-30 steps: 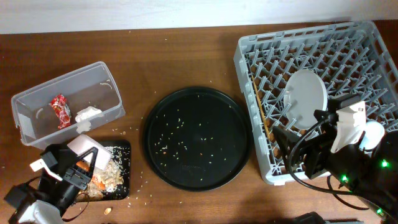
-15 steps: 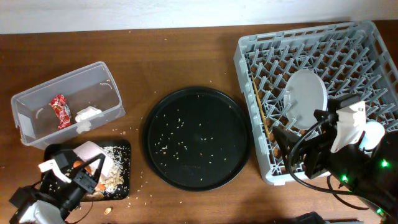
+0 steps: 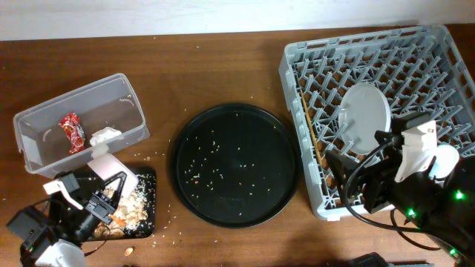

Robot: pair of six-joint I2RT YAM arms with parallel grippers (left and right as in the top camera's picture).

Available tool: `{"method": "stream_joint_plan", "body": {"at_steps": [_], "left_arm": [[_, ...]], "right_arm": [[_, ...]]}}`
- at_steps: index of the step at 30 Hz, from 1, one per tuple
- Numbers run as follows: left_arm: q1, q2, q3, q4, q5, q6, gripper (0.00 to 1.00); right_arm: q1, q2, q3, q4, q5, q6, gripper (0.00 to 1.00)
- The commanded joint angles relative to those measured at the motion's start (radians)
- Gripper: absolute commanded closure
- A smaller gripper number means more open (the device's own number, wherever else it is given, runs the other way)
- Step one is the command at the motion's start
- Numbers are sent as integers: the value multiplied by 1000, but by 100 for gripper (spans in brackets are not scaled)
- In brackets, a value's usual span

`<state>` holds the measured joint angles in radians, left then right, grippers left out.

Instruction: Sort waste into correct bins and load items into the dishwasher rack

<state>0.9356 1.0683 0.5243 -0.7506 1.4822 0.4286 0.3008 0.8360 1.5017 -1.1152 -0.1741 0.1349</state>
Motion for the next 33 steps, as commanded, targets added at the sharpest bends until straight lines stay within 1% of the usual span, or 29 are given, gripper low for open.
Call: {"method": "stream_joint_plan", "body": {"at_steps": [1,3,5,6,7,9,10,11,12,13,14,15,16,17,21,22,24,26,28,29,30,32,33], "left_arm": [[5,0,11,-28,-51,-8,100],[-31,-31,11,-76,-110,-8,100],[-203,-130,34,-77,-224,-18,100],[-278,-164,51,-43,-233,-58,100],[-325,-168,61,48,-227,-161,100],[-448,-129,63,386,-197,-428,100],[-595,-75,63,746,-251,-694,100],[-670,-51,63,878,-300,-783,100],[-820,11,63,1116,-391,-929,100],[-1008,134,71,1329,-537,-1062,100],[-1124,242,104,1425,-589,-1098,100],[-1189,316,143,1471,-615,-1122,100],[-1276,443,255,1517,-634,-1155,100],[-1347,558,378,1518,-635,-1159,100],[-1528,864,773,1518,-731,-1202,100],[-1557,922,830,1522,-752,-1215,100],[-1619,1094,988,1575,-776,-1263,100],[-1644,1185,1067,1597,-786,-1329,100],[-1657,1285,1102,1694,-835,-1465,100],[-1655,1298,1102,1693,-835,-1477,99],[-1654,1299,1102,1693,-834,-1477,90],[-1653,1299,1102,1692,-827,-1476,87],[-1646,1299,1102,1692,-806,-1476,77]], "right_arm": [[-1,-2,2,2,6,1,1],[-1,-2,2,2,6,1,1],[-1,-2,2,2,6,1,1],[-1,-2,2,2,6,1,1],[-1,-2,2,2,6,1,1],[-1,-2,2,2,6,1,1],[-1,-2,2,2,6,1,1],[-1,-2,2,2,6,1,1],[-1,-2,2,2,6,1,1],[-1,-2,2,2,6,1,1],[-1,-2,2,2,6,1,1],[-1,-2,2,2,6,1,1],[-1,-2,2,2,6,1,1],[-1,-2,2,2,6,1,1],[-1,-2,2,2,6,1,1],[-1,-2,2,2,6,1,1],[-1,-2,2,2,6,1,1],[-1,-2,2,2,6,1,1],[-1,-2,2,2,6,1,1],[-1,-2,2,2,6,1,1],[-1,-2,2,2,6,1,1],[-1,-2,2,2,6,1,1],[-1,-2,2,2,6,1,1]]}}
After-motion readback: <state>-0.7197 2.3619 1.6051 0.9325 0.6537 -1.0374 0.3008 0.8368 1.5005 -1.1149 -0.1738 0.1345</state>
